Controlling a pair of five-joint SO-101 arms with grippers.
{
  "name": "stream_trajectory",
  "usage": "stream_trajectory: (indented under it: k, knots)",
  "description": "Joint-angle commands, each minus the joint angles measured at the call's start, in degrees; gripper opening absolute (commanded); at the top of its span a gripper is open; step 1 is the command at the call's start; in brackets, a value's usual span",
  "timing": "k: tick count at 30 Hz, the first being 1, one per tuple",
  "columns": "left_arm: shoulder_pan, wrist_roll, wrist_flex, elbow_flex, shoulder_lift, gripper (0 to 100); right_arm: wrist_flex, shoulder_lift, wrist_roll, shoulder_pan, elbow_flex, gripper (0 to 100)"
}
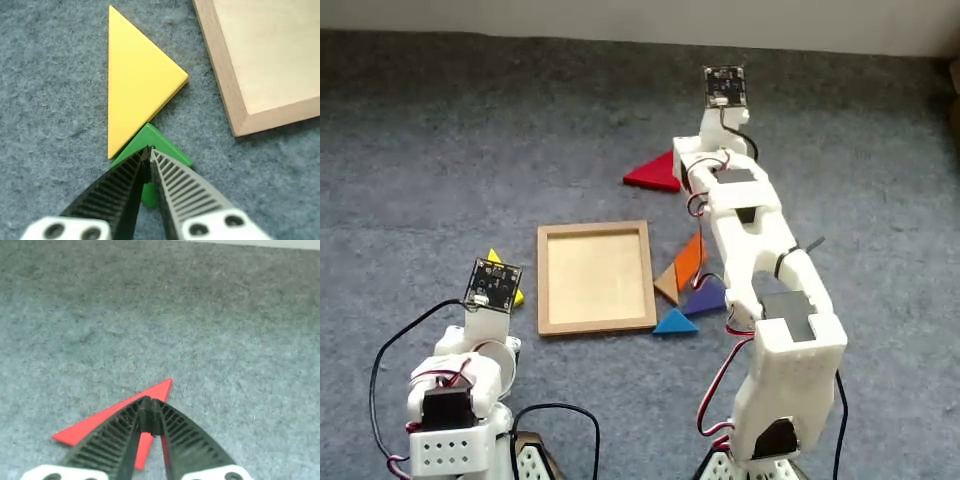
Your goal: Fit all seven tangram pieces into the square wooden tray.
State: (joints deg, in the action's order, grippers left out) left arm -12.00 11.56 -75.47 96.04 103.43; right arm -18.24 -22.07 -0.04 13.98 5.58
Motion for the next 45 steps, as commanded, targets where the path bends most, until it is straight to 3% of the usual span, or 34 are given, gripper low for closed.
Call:
stream_trajectory:
  k: [1,20,34,45]
  knots:
    - [-1.01,-0.35,-0.26,1.10,0.57,2,-1.89,4.00,0.18,-0.31,-1.19,1.0]
    - [-1.01,-0.35,-0.26,1.10,0.57,2,-1.54,1.01,0.53,-0.57,-1.80,1.0]
    - [-1.01,-0.35,-0.26,1.10,0.57,2,1.27,-27.65,0.53,-2.24,-33.19,1.0]
    - [-1.01,-0.35,-0.26,1.10,0.57,2,1.19,-26.33,0.18,-1.89,-37.49,0.5]
